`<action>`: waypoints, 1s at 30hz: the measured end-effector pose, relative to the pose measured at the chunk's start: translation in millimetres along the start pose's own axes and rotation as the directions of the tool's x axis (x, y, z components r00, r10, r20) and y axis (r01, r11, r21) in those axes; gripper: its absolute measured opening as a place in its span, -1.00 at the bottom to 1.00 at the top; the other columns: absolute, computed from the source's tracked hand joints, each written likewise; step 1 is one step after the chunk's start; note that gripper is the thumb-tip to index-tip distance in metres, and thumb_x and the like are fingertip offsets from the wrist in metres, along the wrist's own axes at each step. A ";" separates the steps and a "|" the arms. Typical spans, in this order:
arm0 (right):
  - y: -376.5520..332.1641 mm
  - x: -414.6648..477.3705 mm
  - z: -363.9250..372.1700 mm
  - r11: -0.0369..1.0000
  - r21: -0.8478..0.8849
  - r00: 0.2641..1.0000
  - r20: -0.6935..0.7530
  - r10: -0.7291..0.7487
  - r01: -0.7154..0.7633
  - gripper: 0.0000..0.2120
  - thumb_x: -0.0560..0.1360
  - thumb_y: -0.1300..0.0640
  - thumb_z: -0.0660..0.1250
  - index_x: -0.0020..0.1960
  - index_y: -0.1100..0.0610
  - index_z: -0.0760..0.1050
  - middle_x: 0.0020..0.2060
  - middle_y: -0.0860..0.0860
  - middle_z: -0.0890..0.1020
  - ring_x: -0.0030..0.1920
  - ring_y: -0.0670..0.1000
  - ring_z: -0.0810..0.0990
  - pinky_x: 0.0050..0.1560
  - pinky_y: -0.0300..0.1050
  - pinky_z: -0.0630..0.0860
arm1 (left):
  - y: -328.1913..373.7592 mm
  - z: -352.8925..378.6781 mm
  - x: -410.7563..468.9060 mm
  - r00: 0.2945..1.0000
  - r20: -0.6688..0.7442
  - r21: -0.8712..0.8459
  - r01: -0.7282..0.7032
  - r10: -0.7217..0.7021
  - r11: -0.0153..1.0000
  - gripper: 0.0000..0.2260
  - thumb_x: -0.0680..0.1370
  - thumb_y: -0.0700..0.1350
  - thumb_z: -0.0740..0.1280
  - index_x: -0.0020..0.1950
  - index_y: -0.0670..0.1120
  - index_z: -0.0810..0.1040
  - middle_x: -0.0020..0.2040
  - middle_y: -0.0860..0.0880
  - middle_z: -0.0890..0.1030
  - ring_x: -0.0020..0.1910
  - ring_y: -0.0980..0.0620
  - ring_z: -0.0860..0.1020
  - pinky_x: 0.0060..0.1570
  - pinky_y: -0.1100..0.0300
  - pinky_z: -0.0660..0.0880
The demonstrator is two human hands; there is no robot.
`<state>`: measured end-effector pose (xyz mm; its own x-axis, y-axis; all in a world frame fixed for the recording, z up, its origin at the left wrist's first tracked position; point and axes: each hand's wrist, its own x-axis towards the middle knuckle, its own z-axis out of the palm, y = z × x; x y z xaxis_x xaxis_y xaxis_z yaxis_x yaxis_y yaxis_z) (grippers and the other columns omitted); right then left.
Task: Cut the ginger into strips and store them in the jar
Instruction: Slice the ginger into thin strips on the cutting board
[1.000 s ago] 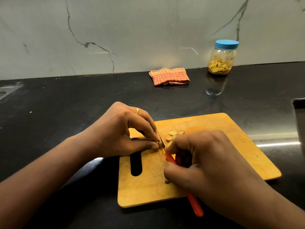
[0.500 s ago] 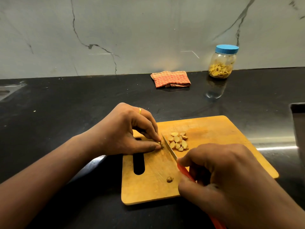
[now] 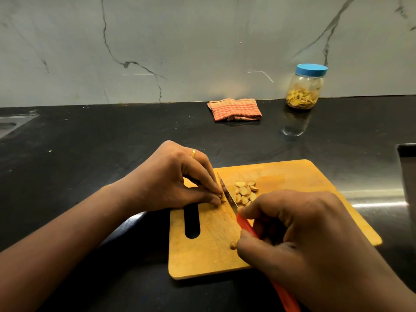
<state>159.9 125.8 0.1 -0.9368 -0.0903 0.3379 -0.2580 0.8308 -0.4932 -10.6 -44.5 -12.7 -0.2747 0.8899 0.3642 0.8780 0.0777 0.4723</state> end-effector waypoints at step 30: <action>-4.3 12.2 -2.0 0.989 -0.140 0.991 0.132 -0.022 0.040 -0.86 0.45 -0.12 0.32 -0.10 -0.07 0.51 -0.35 -0.14 0.39 -0.29 -0.15 0.38 -0.35 -0.30 0.24 | 1.4 -0.1 -1.5 0.999 -0.004 -0.042 0.054 -0.054 0.998 -0.87 0.42 -0.05 0.53 -0.08 -0.06 0.75 -0.10 0.07 0.70 -0.11 0.12 0.68 -0.14 0.19 0.63</action>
<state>150.1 122.2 7.9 -0.9540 -0.1804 0.2394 -0.2602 0.8950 -0.3624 -8.9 -45.8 -12.5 -0.3237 0.8824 0.3414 0.8445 0.1068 0.5248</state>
